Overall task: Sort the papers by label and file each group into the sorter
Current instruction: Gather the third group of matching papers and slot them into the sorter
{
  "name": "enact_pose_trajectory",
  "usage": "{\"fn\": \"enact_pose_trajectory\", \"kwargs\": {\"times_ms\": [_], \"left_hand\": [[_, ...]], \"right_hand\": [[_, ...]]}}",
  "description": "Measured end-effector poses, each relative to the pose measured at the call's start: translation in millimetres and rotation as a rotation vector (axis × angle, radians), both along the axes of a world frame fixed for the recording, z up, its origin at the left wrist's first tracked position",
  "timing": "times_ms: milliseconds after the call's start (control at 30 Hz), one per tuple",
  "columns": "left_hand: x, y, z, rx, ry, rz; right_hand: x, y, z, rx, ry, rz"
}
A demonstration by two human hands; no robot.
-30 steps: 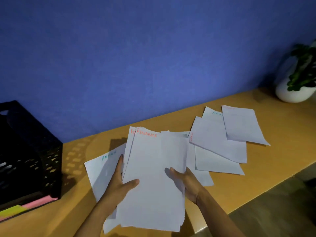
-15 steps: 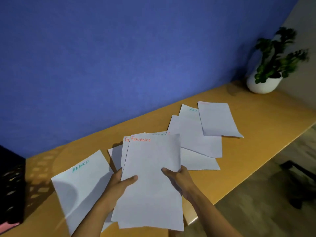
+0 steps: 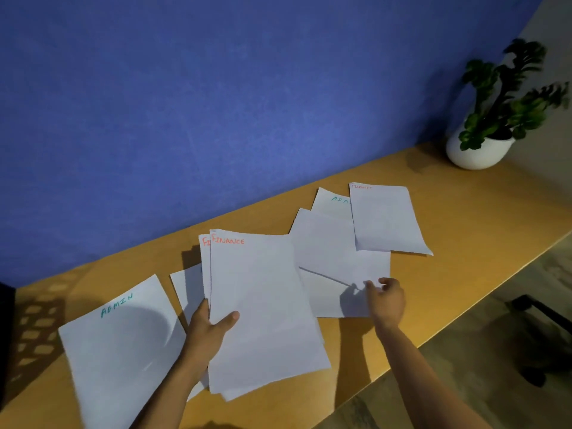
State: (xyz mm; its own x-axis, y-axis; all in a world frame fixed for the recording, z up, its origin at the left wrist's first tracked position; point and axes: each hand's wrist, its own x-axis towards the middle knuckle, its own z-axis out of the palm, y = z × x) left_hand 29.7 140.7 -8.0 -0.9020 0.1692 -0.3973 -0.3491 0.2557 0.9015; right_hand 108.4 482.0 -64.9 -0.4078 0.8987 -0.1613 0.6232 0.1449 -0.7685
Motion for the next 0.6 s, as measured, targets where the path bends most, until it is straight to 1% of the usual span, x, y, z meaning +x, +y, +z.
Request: {"fn": "enact_pose_trajectory", "kwargs": {"times_ms": [67, 133, 233, 333, 400, 500, 600], "left_hand": [[1.1, 4.6, -3.2, -0.017, 0.030, 0.023], [1.4, 7.8, -9.1, -0.028, 0.046, 0.037], [0.6, 12.9, -16.8, -0.116, 0.061, 0.063], [-1.6, 16.5, -19.6, -0.195, 0.113, 0.103], [-2.7, 19.6, -19.0, -0.228, 0.161, 0.099], [-3.4, 25.2, -16.6, -0.243, 0.218, 0.077], [-4.7, 28.9, -21.4, -0.210, 0.220, 0.037]], "right_hand": [[2.0, 22.5, -8.5, 0.022, -0.115, -0.067], [-0.3, 35.8, -12.0, -0.056, -0.143, -0.050], [-5.4, 46.0, -10.6, -0.113, -0.084, -0.010], [-8.1, 47.0, -7.6, -0.172, -0.007, -0.038], [-8.6, 44.3, -3.5, -0.307, 0.088, -0.058], [-9.6, 31.5, 8.2, -0.618, 0.265, -0.055], [-8.8, 10.3, 21.9, -0.800, 0.365, -0.003]]}}
